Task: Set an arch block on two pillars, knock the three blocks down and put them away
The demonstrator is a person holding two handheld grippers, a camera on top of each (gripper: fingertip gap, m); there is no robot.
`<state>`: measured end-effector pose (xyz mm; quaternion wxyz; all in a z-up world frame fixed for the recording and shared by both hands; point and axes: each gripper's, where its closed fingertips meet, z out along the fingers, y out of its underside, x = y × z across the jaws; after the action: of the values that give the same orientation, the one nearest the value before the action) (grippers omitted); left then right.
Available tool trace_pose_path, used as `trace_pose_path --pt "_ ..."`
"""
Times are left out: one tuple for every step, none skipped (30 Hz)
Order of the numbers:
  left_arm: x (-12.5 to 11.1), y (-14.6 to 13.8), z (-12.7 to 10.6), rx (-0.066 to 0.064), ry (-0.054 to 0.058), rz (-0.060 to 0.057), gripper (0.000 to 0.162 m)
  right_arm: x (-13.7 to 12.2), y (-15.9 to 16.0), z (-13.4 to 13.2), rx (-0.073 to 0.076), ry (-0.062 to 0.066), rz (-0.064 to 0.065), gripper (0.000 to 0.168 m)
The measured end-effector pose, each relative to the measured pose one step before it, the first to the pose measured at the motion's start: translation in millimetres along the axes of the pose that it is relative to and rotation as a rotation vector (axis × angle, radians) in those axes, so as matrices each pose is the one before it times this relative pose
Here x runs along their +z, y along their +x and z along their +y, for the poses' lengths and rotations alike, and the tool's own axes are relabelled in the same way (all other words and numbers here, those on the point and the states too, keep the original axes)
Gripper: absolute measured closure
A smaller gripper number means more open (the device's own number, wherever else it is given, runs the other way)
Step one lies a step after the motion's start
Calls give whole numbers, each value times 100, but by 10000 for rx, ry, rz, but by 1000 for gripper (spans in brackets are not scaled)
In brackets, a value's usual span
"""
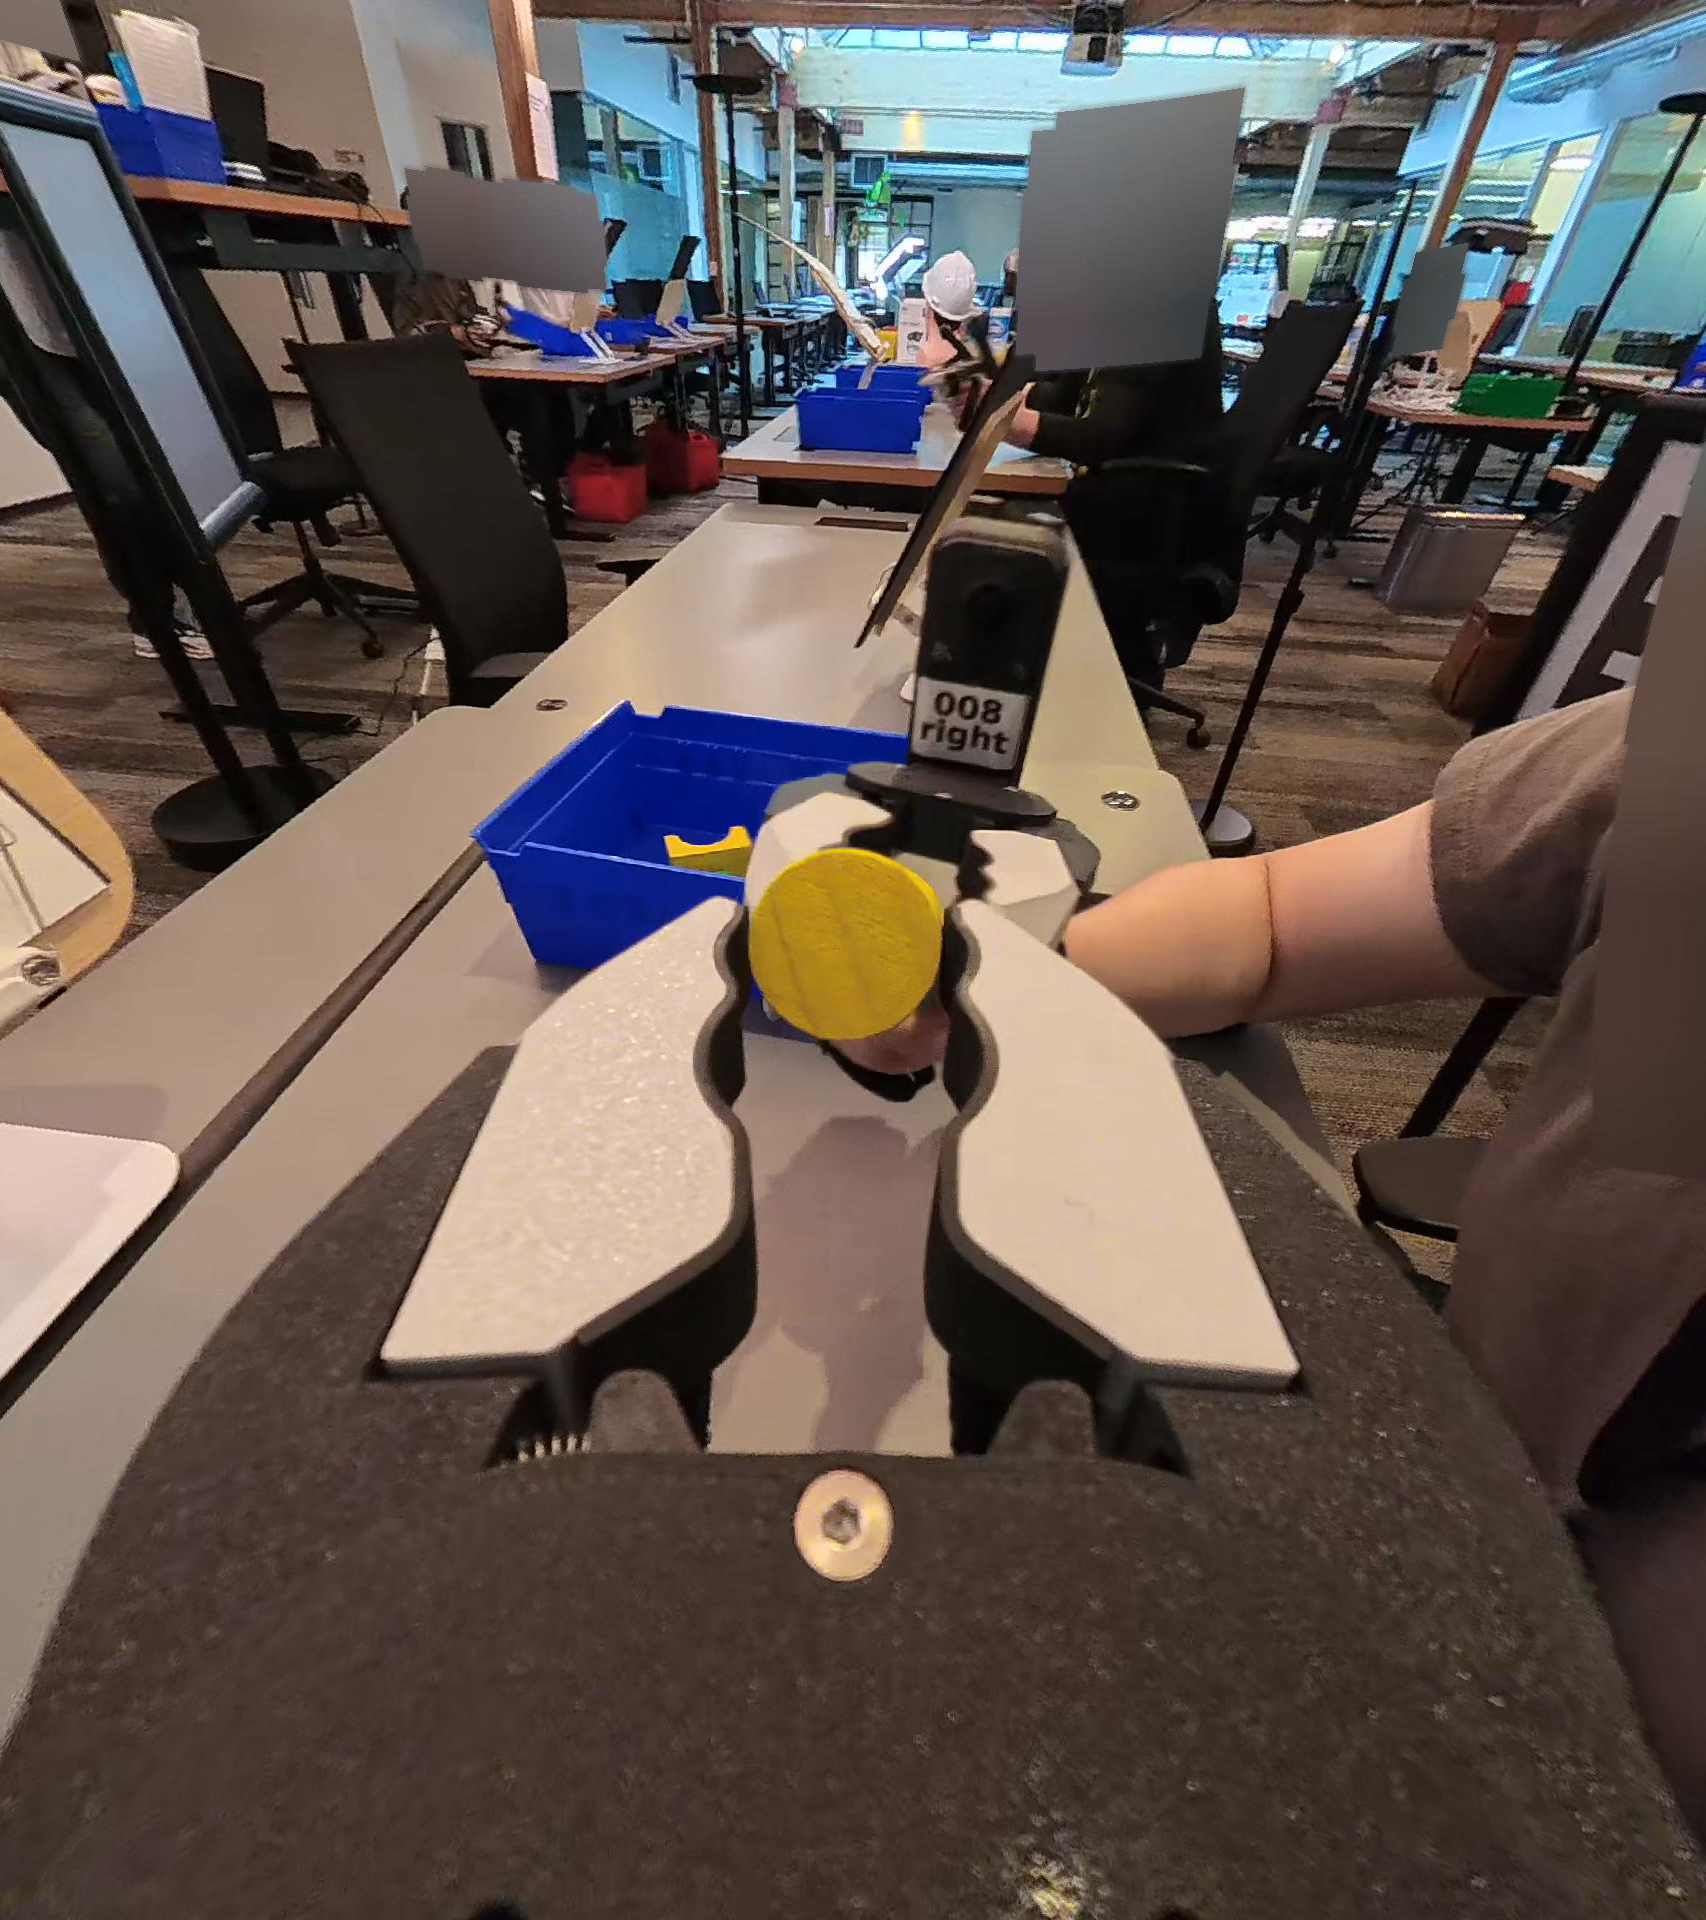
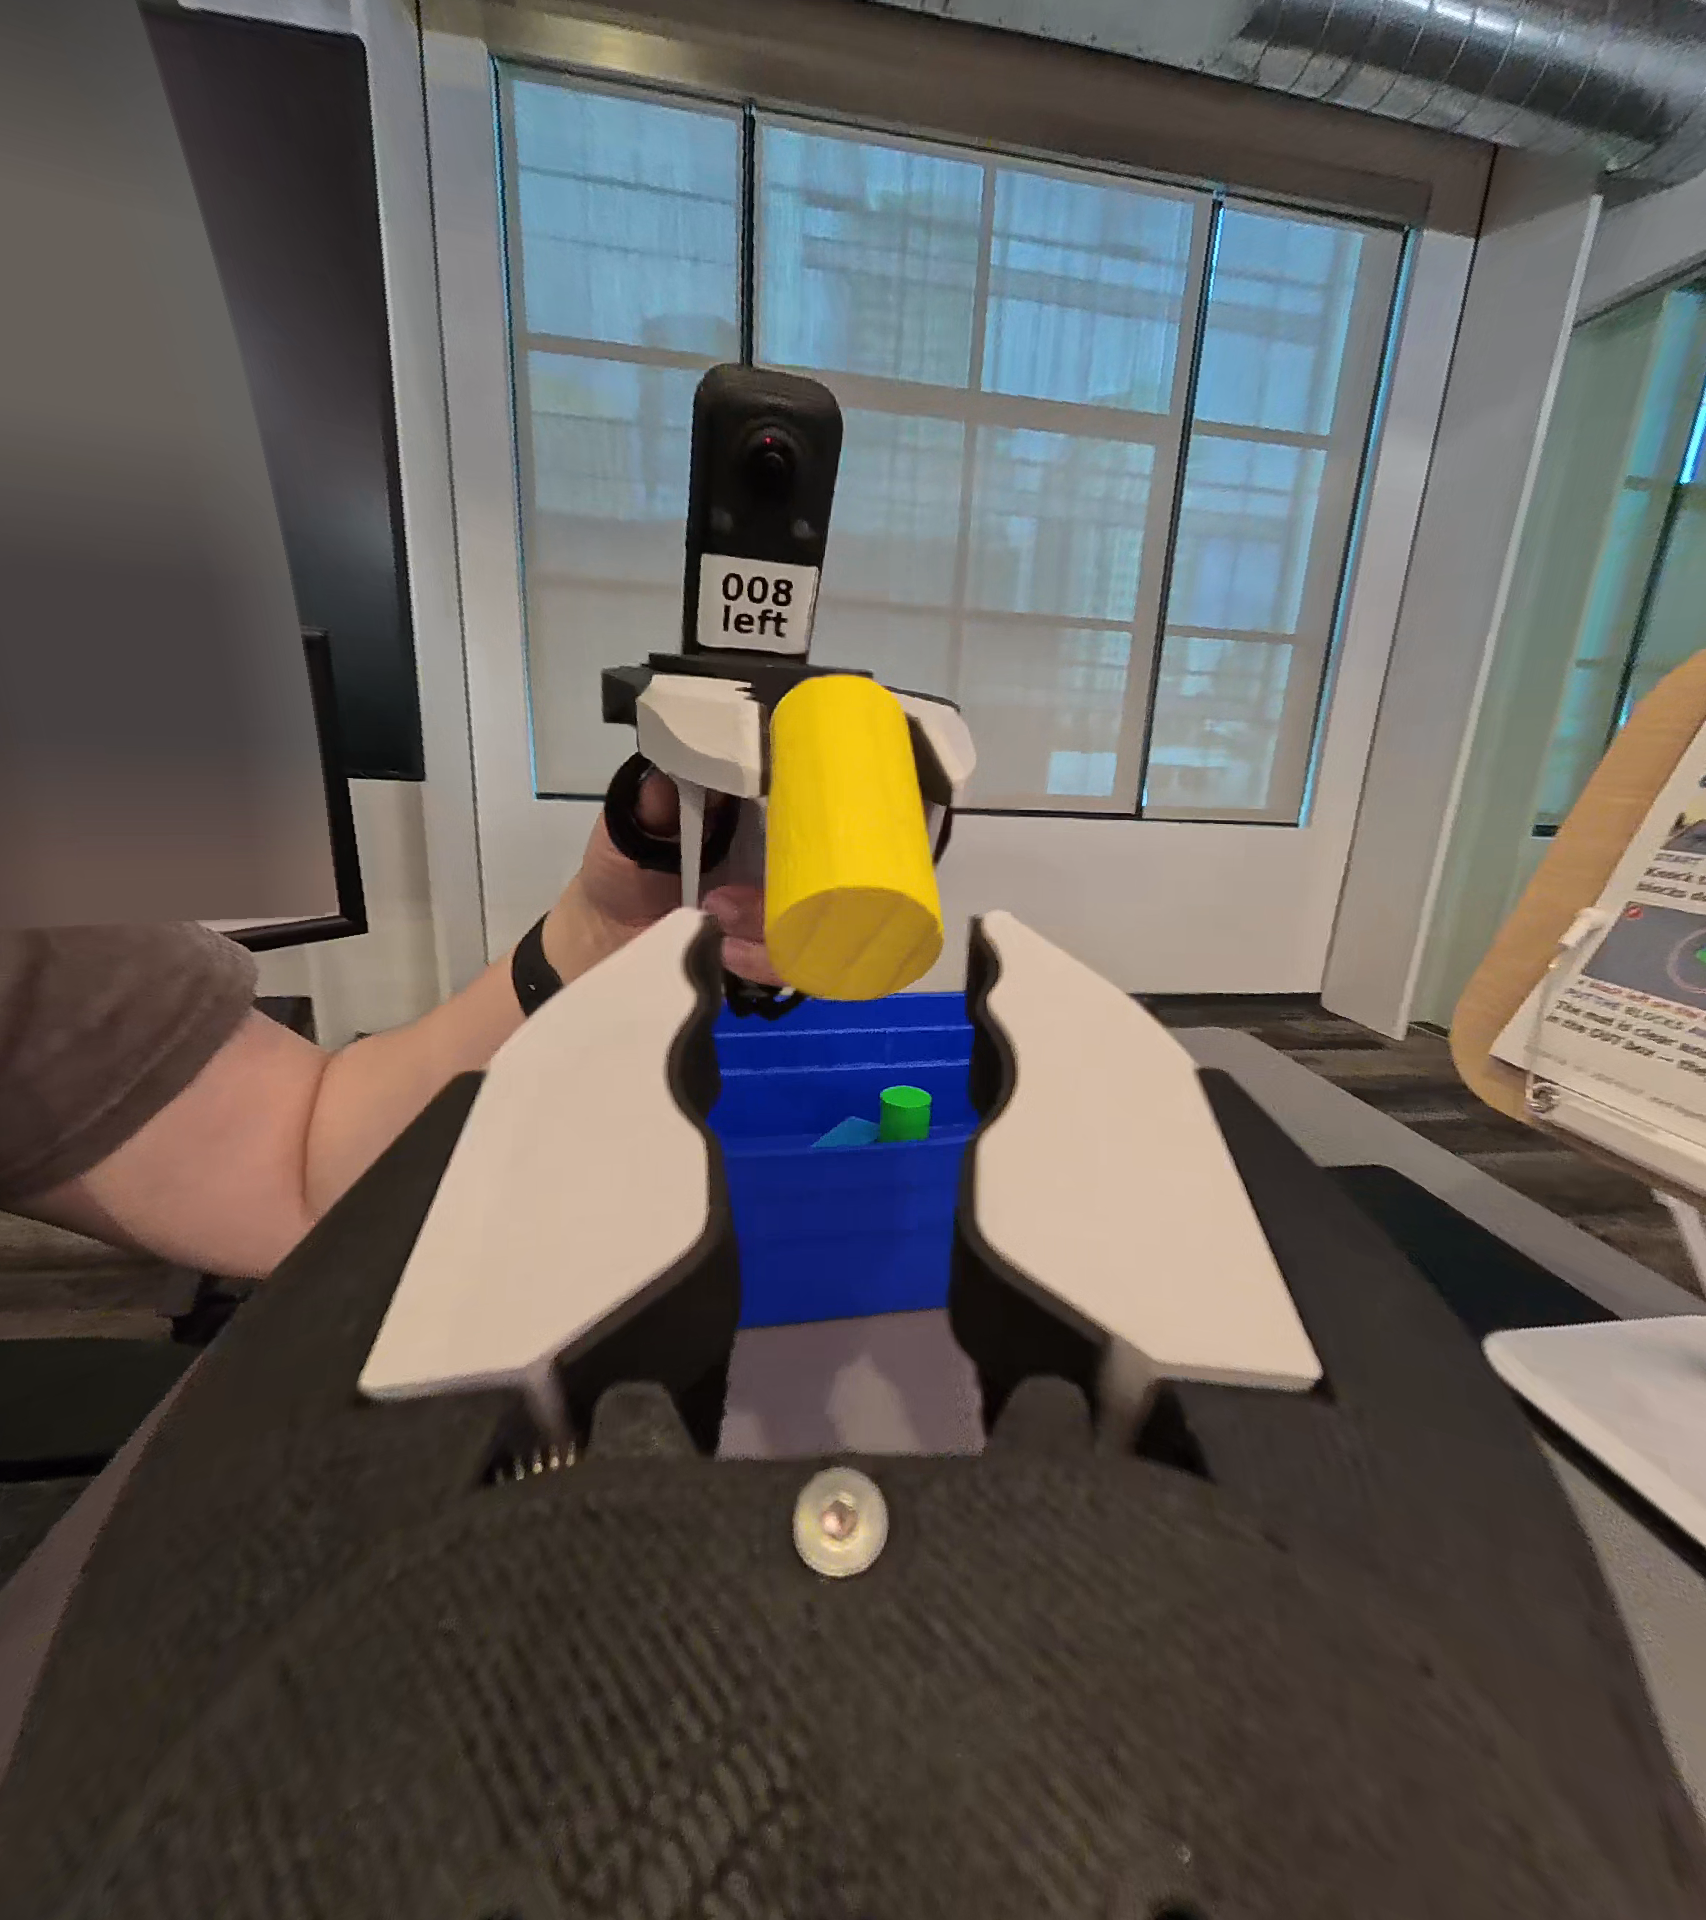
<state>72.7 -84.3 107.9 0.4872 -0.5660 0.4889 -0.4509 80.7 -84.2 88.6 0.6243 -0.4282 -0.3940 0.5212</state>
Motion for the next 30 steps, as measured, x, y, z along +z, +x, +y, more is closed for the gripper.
trace_pose_path --pt "159 127 84 -52 -20 103 127 -63 -50 8 134 75 -102 133" --pt "132 21 42 -2 19 17 127 -78 29 -19 191 62 -90 135" --pt "60 -9 26 6 31 -4 127 -70 32 50 225 -31 -119 135" --pt "45 -28 167 38 -50 -10 127 -118 71 77 213 -160 -117 135" --pt "-81 -120 509 58 -307 -67 127 -197 139 -300 179 -3 -96 135" --pt "-322 -299 1020 122 -782 -176 127 -300 320 -487 259 -22 -58 136" --pt "-635 -733 1313 174 -1023 -450 118 -434 784 -290 296 -305 136 136" --pt "-923 -1474 1327 209 -940 -921 106 -532 1232 199 290 -721 325 135" --pt "-1069 -1685 1580 199 -884 -1028 103 -635 1400 761 309 -1115 381 136" --pt "-1012 -1299 1891 200 -895 -667 108 -705 1683 1212 254 -1289 662 136" --pt "-885 -1409 2088 50 -881 -679 111 -646 1884 1967 264 -1687 897 136" --pt "-690 -1705 2222 -130 -902 -822 109 -460 1989 2319 106 -1774 1092 135" --pt "-405 -1596 2233 -226 -895 -686 110 -130 1937 2404 -121 -1640 1155 135" --pt "-68 -1425 2177 -289 -835 -509 110 270 1568 2230 -215 -1473 979 135" --pt "243 -1239 1925 -342 -704 -345 110 648 977 1728 -121 -1132 637 135" --pt "489 -976 1451 -342 -477 -138 111 896 346 1325 -9 -962 180 135" --pt "663 -815 1037 -371 -260 0 113 1010 69 733 66 -645 -13 135" --pt "724 -535 762 -406 -185 179 114 1002 -56 372 168 -457 -122 135" --pt "670 -235 614 -343 -152 344 116 937 -154 214 160 -424 -209 135" --pt "569 -407 490 -245 -66 203 115 843 10 180 109 -420 -102 135" --pt "415 -540 431 -205 -10 37 115 688 297 115 24 -384 133 135" --pt "283 -453 453 -182 -66 15 115 539 326 -15 -66 -249 197 135" --pt "202 -343 499 -153 -121 11 115 289 73 -358 -55 -6 25 135" --pt "141 -274 578 -107 -219 -28 114 92 -205 -439 40 81 -158 135" --pt "114 -194 622 -52 -284 -56 111 117 -272 -177 -33 -98 -170 135" --pt "119 -124 644 9 -304 -53 111 43 -57 -125 -108 -105 10 135" --pt "120 -99 537 62 -258 -71 110 45 -40 -109 -124 -100 28 135" --pt "98 -19 400 77 -194 -38 110 64 -32 -160 -112 -6 24 135" --pt "57 67 332 21 -150 39 111 59 -32 -191 -97 58 25 135" --pt "59 38 274 -76 -139 42 112 69 -44 -174 -109 83 30 135"
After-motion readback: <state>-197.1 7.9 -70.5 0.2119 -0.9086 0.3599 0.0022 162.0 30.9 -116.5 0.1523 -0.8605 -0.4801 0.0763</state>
